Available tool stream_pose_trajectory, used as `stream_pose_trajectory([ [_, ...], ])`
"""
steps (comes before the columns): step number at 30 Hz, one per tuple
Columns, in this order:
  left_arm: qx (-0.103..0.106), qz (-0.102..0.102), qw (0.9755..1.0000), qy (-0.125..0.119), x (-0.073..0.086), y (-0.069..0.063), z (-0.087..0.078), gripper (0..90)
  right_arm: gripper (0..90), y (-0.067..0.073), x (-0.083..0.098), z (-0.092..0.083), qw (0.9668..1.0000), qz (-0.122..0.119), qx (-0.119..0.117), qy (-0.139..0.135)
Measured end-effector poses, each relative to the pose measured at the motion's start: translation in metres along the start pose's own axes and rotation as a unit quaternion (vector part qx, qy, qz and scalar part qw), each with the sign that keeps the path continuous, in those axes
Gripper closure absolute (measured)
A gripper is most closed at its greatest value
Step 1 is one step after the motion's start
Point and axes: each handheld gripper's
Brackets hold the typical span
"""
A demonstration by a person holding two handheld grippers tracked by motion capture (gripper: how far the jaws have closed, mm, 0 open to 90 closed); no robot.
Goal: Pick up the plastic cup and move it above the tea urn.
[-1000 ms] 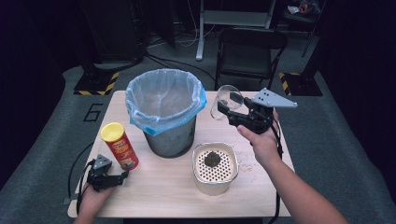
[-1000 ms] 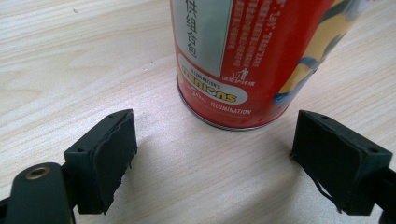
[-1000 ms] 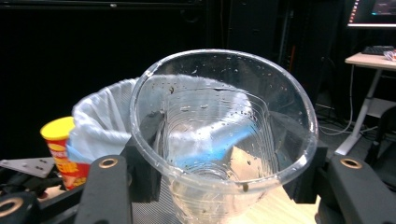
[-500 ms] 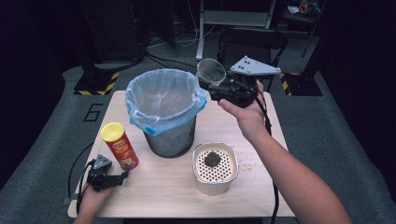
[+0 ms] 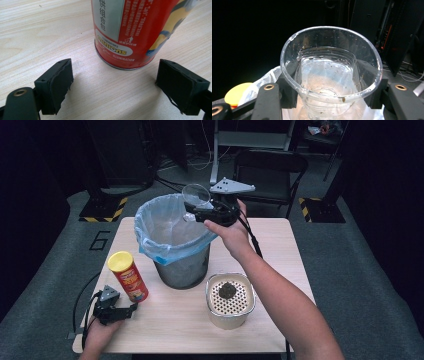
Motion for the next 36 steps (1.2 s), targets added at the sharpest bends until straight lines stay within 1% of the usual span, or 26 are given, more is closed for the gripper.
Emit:
stream_pose_trajectory([
  [3,-0.001,0.002,1.0000,-0.001,0.000,0.000,0.000,13.6,39.4,0.002,0.002,0.007,1.0000,0.003,-0.006,0.000],
  [5,0.000,0.000,1.0000,0.000,0.000,0.000,0.000,13.6,39.2,0.002,0.003,0.009,1.0000,0.003,-0.007,0.002],
  [6,-0.001,0.002,1.0000,-0.002,0.000,0.000,0.000,13.6,39.1,0.003,0.003,0.011,1.0000,0.000,-0.005,0.003],
  [7,-0.002,0.003,1.0000,-0.001,0.000,0.001,0.000,13.6,39.0,0.004,0.004,0.012,1.0000,0.002,-0.002,0.009],
  [8,-0.003,0.003,1.0000,-0.001,0.000,0.001,0.000,13.6,38.9,0.004,0.004,0.013,1.0000,-0.004,-0.002,0.008],
  [9,-0.004,0.006,1.0000,0.000,-0.001,0.001,0.000,13.7,38.9,0.004,0.004,0.014,1.0000,-0.003,-0.002,0.009],
  [12,-0.004,0.006,1.0000,0.000,-0.001,0.001,0.000,13.6,38.5,0.005,0.004,0.015,0.9999,0.001,-0.001,0.014],
  [16,-0.004,0.006,1.0000,0.000,-0.001,0.001,0.000,13.6,38.3,0.006,0.004,0.019,0.9998,-0.001,0.002,0.018],
  [20,-0.004,0.006,1.0000,0.000,-0.001,0.001,0.000,13.7,37.6,0.007,0.006,0.020,0.9997,0.003,-0.003,0.024],
  [21,-0.004,0.006,1.0000,0.000,-0.001,0.001,0.000,13.6,37.1,0.006,0.006,0.021,0.9997,0.000,-0.004,0.022],
  [23,-0.004,0.006,1.0000,0.000,-0.001,0.001,0.000,13.7,35.6,0.007,0.007,0.022,0.9996,0.004,-0.005,0.028],
  [24,-0.004,0.006,1.0000,0.000,-0.001,0.001,0.000,13.6,34.6,0.007,0.008,0.024,0.9995,0.004,-0.011,0.029],
  [26,-0.004,0.006,1.0000,0.000,-0.001,0.001,0.000,13.6,30.9,0.008,0.010,0.027,0.9989,0.010,-0.025,0.038],
  [27,-0.004,0.006,1.0000,0.000,-0.001,0.001,0.000,13.6,24.7,0.009,0.012,0.030,0.9978,0.015,-0.038,0.053],
  [28,-0.004,0.006,1.0000,0.000,-0.001,0.001,0.000,13.6,19.7,0.010,0.013,0.031,0.9973,0.021,-0.038,0.060],
  [29,-0.004,0.006,1.0000,0.000,-0.001,0.001,0.000,13.6,16.9,0.010,0.014,0.031,0.9970,0.024,-0.038,0.064],
  [31,-0.004,0.006,1.0000,0.000,-0.001,0.001,0.000,13.6,16.8,0.009,0.014,0.031,0.9969,0.027,-0.036,0.065],
  [32,-0.001,0.002,1.0000,-0.002,0.000,0.000,0.000,13.6,16.9,0.008,0.014,0.030,0.9972,0.029,-0.032,0.061],
  [34,-0.001,0.001,1.0000,-0.002,0.000,0.000,0.000,13.6,17.3,0.006,0.013,0.027,0.9975,0.033,-0.032,0.054],
  [36,-0.001,0.001,1.0000,-0.002,0.000,0.000,0.000,13.6,18.4,0.005,0.013,0.024,0.9982,0.025,-0.029,0.046],
])
Point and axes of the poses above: each handheld gripper's, and its own axes: z roughly forward along the jaws, x roughly out of its underside, y roughly to its left, and after that the axes turned 15 degrees about x, right-handed
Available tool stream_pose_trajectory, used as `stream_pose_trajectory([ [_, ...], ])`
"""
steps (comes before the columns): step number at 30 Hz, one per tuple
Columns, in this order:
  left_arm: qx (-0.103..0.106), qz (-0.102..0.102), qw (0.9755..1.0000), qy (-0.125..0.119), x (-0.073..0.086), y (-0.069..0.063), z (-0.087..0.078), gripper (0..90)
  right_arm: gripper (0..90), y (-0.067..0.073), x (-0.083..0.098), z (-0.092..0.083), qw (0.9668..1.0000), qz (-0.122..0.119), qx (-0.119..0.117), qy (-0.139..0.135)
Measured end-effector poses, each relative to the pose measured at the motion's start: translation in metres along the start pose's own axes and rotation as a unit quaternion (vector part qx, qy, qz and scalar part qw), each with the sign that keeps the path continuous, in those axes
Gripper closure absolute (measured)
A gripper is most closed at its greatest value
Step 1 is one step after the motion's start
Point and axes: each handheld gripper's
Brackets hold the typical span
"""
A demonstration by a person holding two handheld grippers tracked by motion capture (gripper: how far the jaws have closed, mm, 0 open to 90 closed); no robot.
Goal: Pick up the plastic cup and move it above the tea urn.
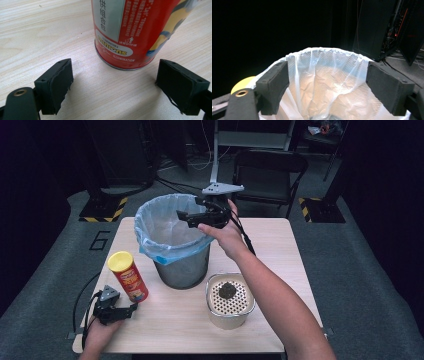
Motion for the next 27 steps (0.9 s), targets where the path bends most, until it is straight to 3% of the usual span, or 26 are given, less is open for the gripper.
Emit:
stream_pose_trajectory([
  [9,0.002,0.001,1.0000,0.006,-0.001,0.001,-0.001,13.6,20.2,-0.004,0.002,-0.013,0.9999,-0.004,-0.014,-0.009],
  [14,0.003,0.001,1.0000,0.006,0.000,0.001,-0.001,13.6,22.7,-0.009,0.007,-0.023,0.9998,-0.013,-0.011,-0.009],
  [16,0.001,0.003,1.0000,0.005,0.000,0.001,-0.001,13.6,24.4,-0.012,0.009,-0.024,0.9998,-0.005,-0.015,-0.009],
  [27,-0.001,0.001,1.0000,0.003,0.000,0.000,-0.001,14.3,27.4,-0.022,0.026,-0.034,0.9998,-0.006,0.003,-0.017],
])
Point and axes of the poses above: each handheld gripper's, and its own axes: z roughly forward along the jaws, x roughly out of its underside, y roughly to its left, and after that the axes turned 15 degrees about x, right-handed
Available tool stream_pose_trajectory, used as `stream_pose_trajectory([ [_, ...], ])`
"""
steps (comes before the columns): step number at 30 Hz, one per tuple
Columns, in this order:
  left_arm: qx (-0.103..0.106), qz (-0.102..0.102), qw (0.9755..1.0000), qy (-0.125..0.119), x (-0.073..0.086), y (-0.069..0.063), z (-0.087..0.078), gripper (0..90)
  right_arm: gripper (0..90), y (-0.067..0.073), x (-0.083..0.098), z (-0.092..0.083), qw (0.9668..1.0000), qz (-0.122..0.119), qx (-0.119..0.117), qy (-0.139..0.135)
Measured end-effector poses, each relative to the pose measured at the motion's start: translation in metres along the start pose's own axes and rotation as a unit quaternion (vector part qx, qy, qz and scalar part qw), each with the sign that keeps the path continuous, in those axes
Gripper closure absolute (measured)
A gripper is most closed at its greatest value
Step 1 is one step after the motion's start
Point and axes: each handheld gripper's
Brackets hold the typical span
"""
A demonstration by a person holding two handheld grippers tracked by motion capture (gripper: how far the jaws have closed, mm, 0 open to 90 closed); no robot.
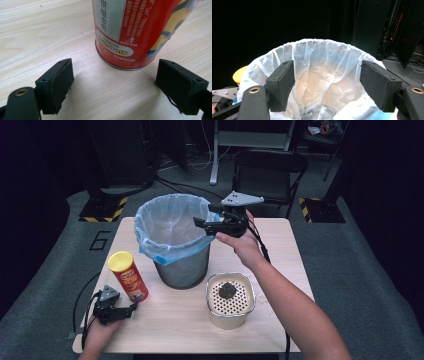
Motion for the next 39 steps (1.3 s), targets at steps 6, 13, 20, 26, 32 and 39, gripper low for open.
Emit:
stream_pose_trajectory([
  [6,0.000,0.001,1.0000,0.002,0.000,-0.001,-0.001,14.3,27.5,-0.004,0.001,-0.012,1.0000,0.001,0.005,-0.003],
  [13,-0.006,-0.004,1.0000,-0.001,-0.002,-0.002,0.002,14.1,28.1,-0.007,0.005,-0.026,0.9999,-0.003,0.016,-0.003],
  [20,0.007,-0.027,0.9996,0.002,-0.004,0.001,-0.003,14.6,28.5,-0.013,0.009,-0.039,0.9996,-0.007,0.025,-0.008],
  [26,0.008,-0.026,0.9996,-0.007,-0.006,-0.002,-0.005,14.2,28.5,-0.020,0.017,-0.048,0.9993,-0.006,0.034,-0.010],
  [32,0.010,-0.020,0.9997,-0.011,-0.009,-0.004,-0.010,13.8,28.6,-0.031,0.027,-0.057,0.9990,0.006,0.044,-0.006],
  [39,0.016,-0.021,0.9994,-0.023,-0.011,-0.007,-0.016,13.7,28.6,-0.039,0.041,-0.066,0.9982,0.006,0.059,-0.007],
])
Point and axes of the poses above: each handheld gripper's, and its own axes: z roughly forward along the jaws, x roughly out of its underside, y roughly to its left, and after that the axes turned 15 degrees about x, right-handed
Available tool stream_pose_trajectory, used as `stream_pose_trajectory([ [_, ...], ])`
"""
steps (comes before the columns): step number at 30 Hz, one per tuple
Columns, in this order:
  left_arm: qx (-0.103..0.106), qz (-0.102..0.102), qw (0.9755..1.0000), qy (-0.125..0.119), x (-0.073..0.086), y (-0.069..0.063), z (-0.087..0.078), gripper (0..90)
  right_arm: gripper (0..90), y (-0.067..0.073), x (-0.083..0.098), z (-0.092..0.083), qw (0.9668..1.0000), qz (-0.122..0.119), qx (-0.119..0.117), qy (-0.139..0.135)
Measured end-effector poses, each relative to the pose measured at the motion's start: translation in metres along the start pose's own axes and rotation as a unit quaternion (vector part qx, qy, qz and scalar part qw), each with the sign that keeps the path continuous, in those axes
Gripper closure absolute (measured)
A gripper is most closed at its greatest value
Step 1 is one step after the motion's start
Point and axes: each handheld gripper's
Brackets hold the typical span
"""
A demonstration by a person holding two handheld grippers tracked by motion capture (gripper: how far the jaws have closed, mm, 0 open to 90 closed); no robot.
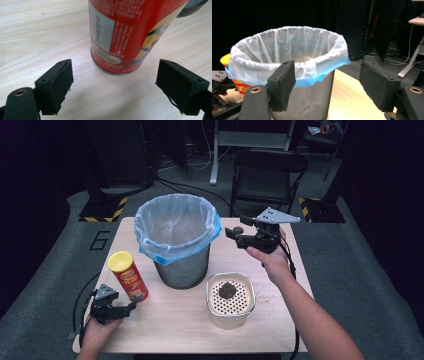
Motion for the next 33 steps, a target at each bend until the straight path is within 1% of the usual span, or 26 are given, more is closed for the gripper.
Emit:
stream_pose_trajectory([
  [2,0.003,0.001,1.0000,-0.003,-0.002,-0.001,-0.003,13.6,28.5,-0.002,0.004,-0.002,1.0000,0.001,0.002,0.000],
  [3,0.005,0.000,0.9999,-0.014,-0.002,-0.002,-0.003,13.7,28.5,-0.003,0.005,-0.004,1.0000,0.002,0.004,0.000],
  [6,0.010,0.004,0.9997,-0.022,-0.004,-0.005,-0.007,13.7,28.6,-0.006,0.012,-0.008,1.0000,0.001,0.008,0.000],
  [7,0.015,-0.001,0.9995,-0.029,-0.005,-0.006,-0.007,13.7,28.6,-0.007,0.013,-0.010,0.9999,0.000,0.010,0.001],
  [8,0.014,-0.001,0.9994,-0.031,-0.005,-0.007,-0.007,13.7,28.6,-0.008,0.016,-0.012,0.9999,-0.002,0.012,0.006],
  [9,0.017,-0.004,0.9992,-0.035,-0.007,-0.008,-0.008,13.7,28.6,-0.009,0.017,-0.013,0.9999,-0.006,0.013,0.006],
  [12,0.024,-0.001,0.9989,-0.041,-0.013,-0.010,-0.010,13.7,28.5,-0.013,0.023,-0.020,0.9999,-0.003,0.015,0.007],
  [14,0.023,0.004,0.9991,-0.036,-0.018,-0.010,-0.010,13.7,28.4,-0.017,0.026,-0.024,0.9998,0.001,0.015,0.009],
  [16,0.026,0.002,0.9992,-0.030,-0.023,-0.010,-0.011,13.8,28.3,-0.020,0.031,-0.029,0.9997,0.006,0.020,0.011],
  [17,0.023,0.005,0.9992,-0.032,-0.025,-0.010,-0.011,13.8,28.3,-0.022,0.033,-0.031,0.9997,0.006,0.021,0.011],
  [18,0.022,0.009,0.9994,-0.024,-0.027,-0.010,-0.012,13.8,28.4,-0.023,0.035,-0.034,0.9996,0.010,0.024,0.015],
  [19,0.022,0.006,0.9993,-0.030,-0.028,-0.010,-0.010,13.7,28.3,-0.025,0.038,-0.036,0.9995,0.008,0.026,0.016],
  [20,0.020,0.010,0.9994,-0.027,-0.030,-0.009,-0.011,13.7,28.3,-0.026,0.040,-0.039,0.9994,0.007,0.030,0.019],
  [21,0.022,0.004,0.9992,-0.033,-0.032,-0.010,-0.012,13.7,28.3,-0.028,0.042,-0.041,0.9992,0.006,0.033,0.021],
  [22,0.020,0.005,0.9991,-0.038,-0.034,-0.010,-0.011,13.7,28.3,-0.030,0.045,-0.044,0.9992,0.007,0.033,0.022],
  [23,0.021,0.004,0.9992,-0.034,-0.035,-0.009,-0.012,13.8,28.3,-0.032,0.046,-0.046,0.9991,0.008,0.035,0.023],
  [24,0.019,0.002,0.9990,-0.041,-0.036,-0.009,-0.011,13.8,28.3,-0.034,0.048,-0.048,0.9991,0.011,0.035,0.023],
  [25,0.019,-0.002,0.9989,-0.043,-0.037,-0.008,-0.011,13.9,28.3,-0.036,0.050,-0.050,0.9990,0.015,0.036,0.023],
  [26,0.022,-0.003,0.9988,-0.043,-0.039,-0.007,-0.011,14.0,28.2,-0.038,0.052,-0.052,0.9988,0.018,0.038,0.024],
  [28,0.026,-0.008,0.9983,-0.051,-0.042,-0.006,-0.010,14.3,28.2,-0.042,0.057,-0.056,0.9986,0.020,0.042,0.024],
  [30,0.027,-0.008,0.9980,-0.056,-0.044,-0.005,-0.009,14.6,28.3,-0.046,0.062,-0.059,0.9983,0.018,0.049,0.027],
  [32,0.027,-0.003,0.9981,-0.056,-0.046,-0.005,-0.008,14.9,28.3,-0.048,0.067,-0.061,0.9979,0.020,0.055,0.029],
  [33,0.026,-0.003,0.9979,-0.060,-0.047,-0.006,-0.006,14.8,28.2,-0.049,0.068,-0.061,0.9977,0.021,0.057,0.030],
])
Point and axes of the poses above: each handheld gripper's, and its own axes: z roughly forward along the jaws, x roughly out of its underside, y roughly to its left, and after that the axes turned 15 degrees about x, right-handed
